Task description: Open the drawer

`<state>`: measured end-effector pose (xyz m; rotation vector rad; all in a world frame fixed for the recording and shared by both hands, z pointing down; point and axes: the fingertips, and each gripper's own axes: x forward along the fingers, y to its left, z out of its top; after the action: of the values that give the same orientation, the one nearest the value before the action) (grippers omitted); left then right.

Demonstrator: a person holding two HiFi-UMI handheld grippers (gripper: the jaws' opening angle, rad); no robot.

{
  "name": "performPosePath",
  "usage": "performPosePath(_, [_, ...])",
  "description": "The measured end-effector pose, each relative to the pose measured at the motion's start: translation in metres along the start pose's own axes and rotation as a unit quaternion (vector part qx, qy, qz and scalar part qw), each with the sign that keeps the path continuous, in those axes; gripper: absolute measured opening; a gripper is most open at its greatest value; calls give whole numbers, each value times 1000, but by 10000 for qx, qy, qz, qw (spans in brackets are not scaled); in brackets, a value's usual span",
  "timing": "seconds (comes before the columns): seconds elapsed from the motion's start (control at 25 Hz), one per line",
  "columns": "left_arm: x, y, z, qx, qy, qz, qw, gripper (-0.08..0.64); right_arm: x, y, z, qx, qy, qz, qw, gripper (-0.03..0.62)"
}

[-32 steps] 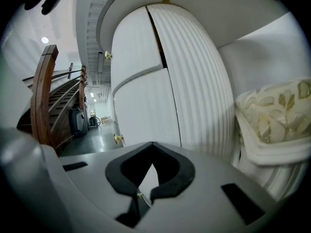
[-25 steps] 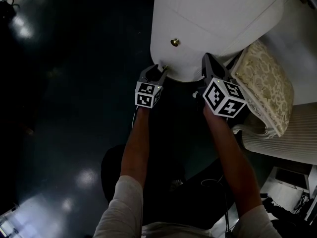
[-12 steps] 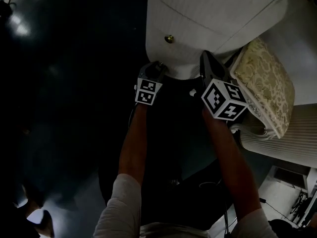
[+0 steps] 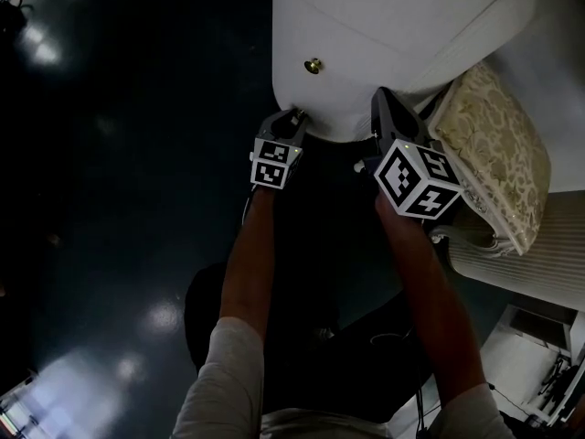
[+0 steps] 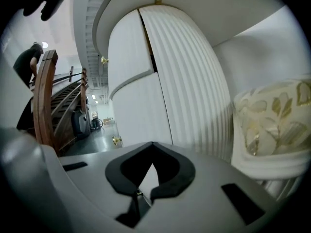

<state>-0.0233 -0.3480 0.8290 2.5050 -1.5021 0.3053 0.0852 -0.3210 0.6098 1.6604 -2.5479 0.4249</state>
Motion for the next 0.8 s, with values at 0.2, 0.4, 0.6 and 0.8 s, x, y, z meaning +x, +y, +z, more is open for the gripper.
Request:
performPosePath(0.2, [1, 0, -1, -98, 41, -8, 9999, 101, 1, -1, 0, -8, 64, 26, 10000, 14])
performPosePath(0.4, [0, -1, -1, -85, 82, -67, 9999, 103, -1, -3, 1, 48, 50, -85, 9999, 15])
performPosePath(0.6, [2, -1, 0, -129, 44, -69, 9999, 101, -7, -5, 7, 148, -52, -200, 9997, 14])
performPosePath(0.8, [1, -2, -1, -28, 99, -51, 9999, 101, -9, 10, 15, -199, -143, -71, 9997, 15])
